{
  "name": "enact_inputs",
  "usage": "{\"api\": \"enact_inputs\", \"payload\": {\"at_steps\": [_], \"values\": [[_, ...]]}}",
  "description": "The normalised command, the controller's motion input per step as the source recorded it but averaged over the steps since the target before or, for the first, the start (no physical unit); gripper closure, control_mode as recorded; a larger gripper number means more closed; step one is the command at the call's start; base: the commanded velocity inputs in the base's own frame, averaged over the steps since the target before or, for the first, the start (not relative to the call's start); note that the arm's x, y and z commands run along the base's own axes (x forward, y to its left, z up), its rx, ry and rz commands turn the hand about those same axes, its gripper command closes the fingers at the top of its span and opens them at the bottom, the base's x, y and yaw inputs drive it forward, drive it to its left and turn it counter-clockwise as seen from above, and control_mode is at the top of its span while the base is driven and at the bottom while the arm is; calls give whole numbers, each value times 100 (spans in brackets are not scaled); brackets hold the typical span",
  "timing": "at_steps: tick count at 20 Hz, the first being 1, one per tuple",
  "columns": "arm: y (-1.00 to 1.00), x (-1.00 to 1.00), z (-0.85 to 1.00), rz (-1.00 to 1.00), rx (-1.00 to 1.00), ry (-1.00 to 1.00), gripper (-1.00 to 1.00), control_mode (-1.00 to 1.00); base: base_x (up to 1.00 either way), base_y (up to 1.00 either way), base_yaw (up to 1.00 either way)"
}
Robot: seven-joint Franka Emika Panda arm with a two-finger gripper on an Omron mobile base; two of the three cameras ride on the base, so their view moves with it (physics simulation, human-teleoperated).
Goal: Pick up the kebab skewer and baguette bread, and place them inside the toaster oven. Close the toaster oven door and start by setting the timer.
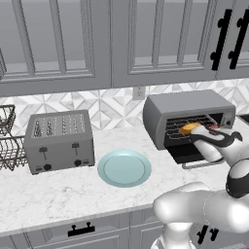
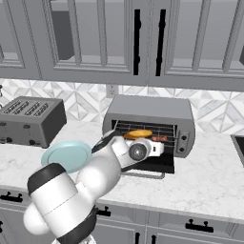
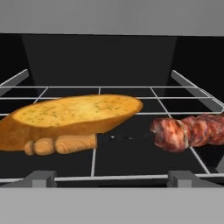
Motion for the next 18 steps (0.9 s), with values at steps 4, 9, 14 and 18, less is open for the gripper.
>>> {"api": "enact_inputs", "payload": {"at_steps": [4,9,14,18], "values": [[0,19,0,0,0,0,-100,-100,0,0,0],[0,20,0,0,0,0,-100,-100,0,0,0],[0,20,0,0,0,0,-100,-100,0,0,0],[0,23,0,0,0,0,-100,-100,0,0,0]]}}
